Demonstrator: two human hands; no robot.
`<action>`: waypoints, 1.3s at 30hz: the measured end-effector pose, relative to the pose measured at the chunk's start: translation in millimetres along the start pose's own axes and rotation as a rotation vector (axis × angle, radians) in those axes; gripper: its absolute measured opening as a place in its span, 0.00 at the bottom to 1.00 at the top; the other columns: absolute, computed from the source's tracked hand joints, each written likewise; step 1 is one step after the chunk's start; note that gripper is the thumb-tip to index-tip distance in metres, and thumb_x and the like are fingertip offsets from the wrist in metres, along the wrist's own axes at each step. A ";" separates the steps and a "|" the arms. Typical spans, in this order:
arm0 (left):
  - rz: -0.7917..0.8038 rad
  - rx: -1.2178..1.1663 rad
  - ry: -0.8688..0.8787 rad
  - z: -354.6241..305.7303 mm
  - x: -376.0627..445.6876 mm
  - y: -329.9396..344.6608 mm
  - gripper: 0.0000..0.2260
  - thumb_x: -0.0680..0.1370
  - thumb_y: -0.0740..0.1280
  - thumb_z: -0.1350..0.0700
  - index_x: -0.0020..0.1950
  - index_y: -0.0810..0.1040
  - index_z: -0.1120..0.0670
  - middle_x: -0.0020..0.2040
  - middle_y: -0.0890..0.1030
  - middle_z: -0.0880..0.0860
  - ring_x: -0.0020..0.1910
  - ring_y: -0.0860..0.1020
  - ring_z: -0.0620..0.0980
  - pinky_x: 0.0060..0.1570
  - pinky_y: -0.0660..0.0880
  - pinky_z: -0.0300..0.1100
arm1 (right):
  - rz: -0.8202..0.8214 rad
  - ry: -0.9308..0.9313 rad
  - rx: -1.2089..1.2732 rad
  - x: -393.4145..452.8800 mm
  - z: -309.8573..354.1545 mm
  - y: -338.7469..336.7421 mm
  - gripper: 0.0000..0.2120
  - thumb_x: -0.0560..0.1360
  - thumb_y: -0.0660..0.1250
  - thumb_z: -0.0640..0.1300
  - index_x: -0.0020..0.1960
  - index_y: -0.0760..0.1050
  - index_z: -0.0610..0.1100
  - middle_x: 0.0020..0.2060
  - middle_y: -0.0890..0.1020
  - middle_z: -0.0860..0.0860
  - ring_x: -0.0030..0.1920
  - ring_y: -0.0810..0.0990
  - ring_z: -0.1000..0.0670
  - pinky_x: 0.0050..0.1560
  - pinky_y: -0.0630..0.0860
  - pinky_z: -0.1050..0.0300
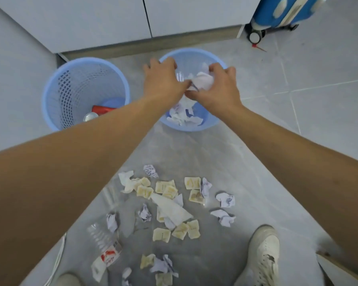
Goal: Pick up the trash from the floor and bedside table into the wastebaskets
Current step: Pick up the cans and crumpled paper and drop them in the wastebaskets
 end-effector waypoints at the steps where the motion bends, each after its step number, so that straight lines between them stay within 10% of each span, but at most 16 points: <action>1: -0.036 0.025 0.021 -0.1 -5.0 -4.4 0.22 0.75 0.72 0.43 0.65 0.75 0.50 0.65 0.72 0.56 0.68 0.69 0.57 0.58 0.71 0.47 | 0.028 0.001 0.003 -2.0 -2.4 3.3 0.35 0.66 0.78 0.59 0.67 0.70 0.50 0.63 0.67 0.49 0.55 0.76 0.52 0.54 0.71 0.59; 5: -0.175 0.051 0.136 6.2 -39.6 -22.4 0.20 0.79 0.66 0.48 0.69 0.72 0.52 0.66 0.72 0.56 0.67 0.68 0.56 0.54 0.68 0.45 | -0.015 -0.075 -0.002 -28.3 -6.5 6.0 0.38 0.68 0.75 0.59 0.74 0.68 0.50 0.69 0.68 0.49 0.68 0.73 0.50 0.64 0.70 0.58; 12: -0.223 -0.021 0.188 37.3 -107.8 -23.3 0.16 0.77 0.65 0.50 0.63 0.75 0.55 0.61 0.75 0.56 0.62 0.71 0.56 0.54 0.69 0.47 | -0.191 -0.241 0.087 -120.5 -7.9 -0.6 0.16 0.73 0.69 0.45 0.60 0.75 0.45 0.58 0.74 0.49 0.57 0.76 0.51 0.54 0.76 0.56; 39: 0.099 0.088 0.271 128.3 -282.7 136.4 0.17 0.79 0.66 0.47 0.65 0.74 0.51 0.59 0.78 0.53 0.62 0.73 0.56 0.55 0.75 0.54 | -0.107 0.094 -0.178 -341.4 -239.0 128.4 0.15 0.71 0.64 0.39 0.58 0.74 0.44 0.57 0.72 0.46 0.55 0.73 0.41 0.46 0.75 0.47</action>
Point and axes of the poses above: each hand's wrist, its own x-axis towards the middle knuckle, its own y-axis out of the palm, z = x × y, the point moved 6 cm from there along x, towards the middle knuckle
